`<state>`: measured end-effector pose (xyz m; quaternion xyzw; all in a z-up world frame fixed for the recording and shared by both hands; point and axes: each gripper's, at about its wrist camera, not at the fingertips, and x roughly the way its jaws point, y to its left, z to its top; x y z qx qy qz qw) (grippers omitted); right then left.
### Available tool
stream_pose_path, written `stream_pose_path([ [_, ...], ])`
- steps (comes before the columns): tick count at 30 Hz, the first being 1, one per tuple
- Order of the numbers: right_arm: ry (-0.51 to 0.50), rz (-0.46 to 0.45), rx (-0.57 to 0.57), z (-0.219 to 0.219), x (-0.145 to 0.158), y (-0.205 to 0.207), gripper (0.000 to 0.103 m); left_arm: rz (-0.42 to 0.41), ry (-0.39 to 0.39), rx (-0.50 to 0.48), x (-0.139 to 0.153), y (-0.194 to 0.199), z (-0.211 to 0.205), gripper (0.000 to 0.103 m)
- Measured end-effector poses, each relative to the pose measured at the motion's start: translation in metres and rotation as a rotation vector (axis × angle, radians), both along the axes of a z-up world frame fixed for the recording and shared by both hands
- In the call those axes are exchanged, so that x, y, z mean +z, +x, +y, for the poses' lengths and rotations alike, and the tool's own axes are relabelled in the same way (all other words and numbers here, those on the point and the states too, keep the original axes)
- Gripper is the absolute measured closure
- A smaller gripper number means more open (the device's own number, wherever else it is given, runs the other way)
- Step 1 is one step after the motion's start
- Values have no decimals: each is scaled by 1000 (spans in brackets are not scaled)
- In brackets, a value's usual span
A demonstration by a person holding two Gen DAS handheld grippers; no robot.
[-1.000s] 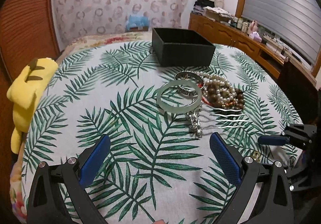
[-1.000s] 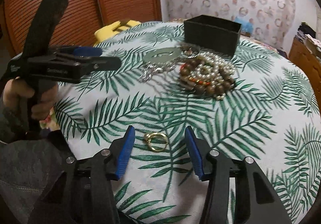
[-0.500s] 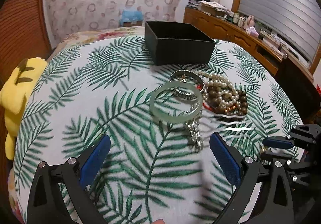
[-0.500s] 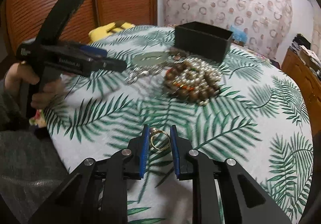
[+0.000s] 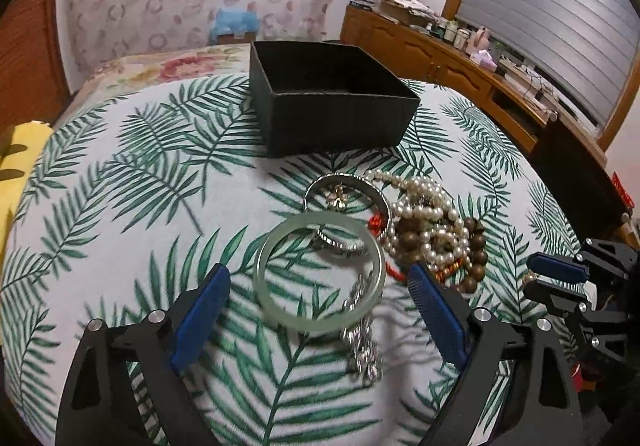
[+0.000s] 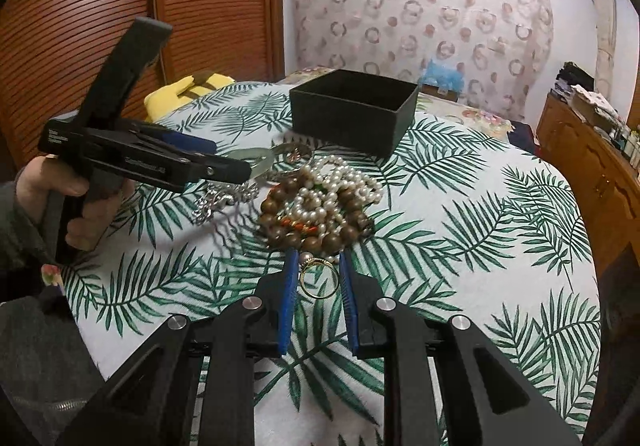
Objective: Organize jewelry
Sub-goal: 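Carry the jade bangle into the black box with the left tool while the right drops the gold ring in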
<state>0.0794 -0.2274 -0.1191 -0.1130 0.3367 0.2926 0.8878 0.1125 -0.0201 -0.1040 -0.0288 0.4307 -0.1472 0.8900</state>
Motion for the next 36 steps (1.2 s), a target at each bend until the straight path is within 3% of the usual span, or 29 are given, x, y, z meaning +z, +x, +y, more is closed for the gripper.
stream_pose_path([
  [7, 15, -12, -12, -6, 6, 10, 80, 21, 21, -3, -5, 12, -6, 25],
  [11, 25, -28, -16, -7, 13, 16, 80, 8, 35, -6, -5, 10, -7, 34],
  [16, 29, -40, -20, -6, 19, 23, 80, 1, 23, -4, -3, 8, -5, 35],
  [24, 30, -72, -16, -1, 33, 49, 80, -90, 19, 15, 21, 4, -2, 35],
  [36, 17, -111, 33, 29, 54, 120, 80, -162, 21, 5, 57, 35, -8, 35],
])
